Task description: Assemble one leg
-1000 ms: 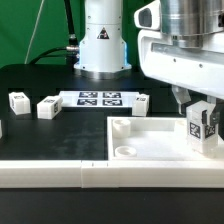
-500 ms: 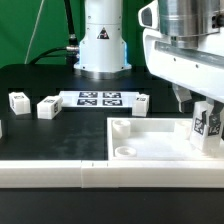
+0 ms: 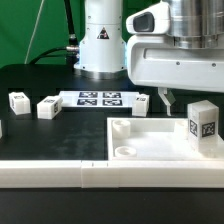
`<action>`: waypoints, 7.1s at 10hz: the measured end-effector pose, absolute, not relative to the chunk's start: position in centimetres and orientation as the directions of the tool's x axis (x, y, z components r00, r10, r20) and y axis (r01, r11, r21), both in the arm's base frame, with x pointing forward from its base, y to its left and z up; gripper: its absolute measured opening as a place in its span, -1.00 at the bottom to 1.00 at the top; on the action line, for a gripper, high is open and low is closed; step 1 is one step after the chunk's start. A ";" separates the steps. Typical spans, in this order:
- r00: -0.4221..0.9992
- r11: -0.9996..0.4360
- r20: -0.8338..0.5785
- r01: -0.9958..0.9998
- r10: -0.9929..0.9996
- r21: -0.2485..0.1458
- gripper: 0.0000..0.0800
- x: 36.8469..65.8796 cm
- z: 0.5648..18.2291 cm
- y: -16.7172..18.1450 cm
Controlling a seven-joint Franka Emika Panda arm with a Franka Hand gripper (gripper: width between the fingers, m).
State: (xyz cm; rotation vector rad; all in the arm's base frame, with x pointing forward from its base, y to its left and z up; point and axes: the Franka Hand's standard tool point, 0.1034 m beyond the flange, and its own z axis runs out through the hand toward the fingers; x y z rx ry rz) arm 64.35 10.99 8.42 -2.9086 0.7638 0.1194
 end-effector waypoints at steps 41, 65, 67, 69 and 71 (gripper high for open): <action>1.000 -0.995 -0.005 0.028 0.028 -0.095 0.62 64.2 8.1 11.2; 0.323 -0.322 -0.119 -0.946 -0.939 -0.033 0.60 63.9 7.7 11.3; 0.557 -0.554 -0.107 -0.831 -0.824 -0.060 0.62 63.8 7.6 11.6; 0.723 -0.720 -0.092 -0.691 -0.685 -0.069 0.62 63.8 7.7 11.6; 0.859 -0.856 -0.068 -0.512 -0.508 -0.069 0.62 63.9 7.8 11.5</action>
Offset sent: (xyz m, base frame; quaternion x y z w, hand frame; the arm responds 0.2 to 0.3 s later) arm 0.0044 0.0085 0.0031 -0.0261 -0.0178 -0.2778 0.9601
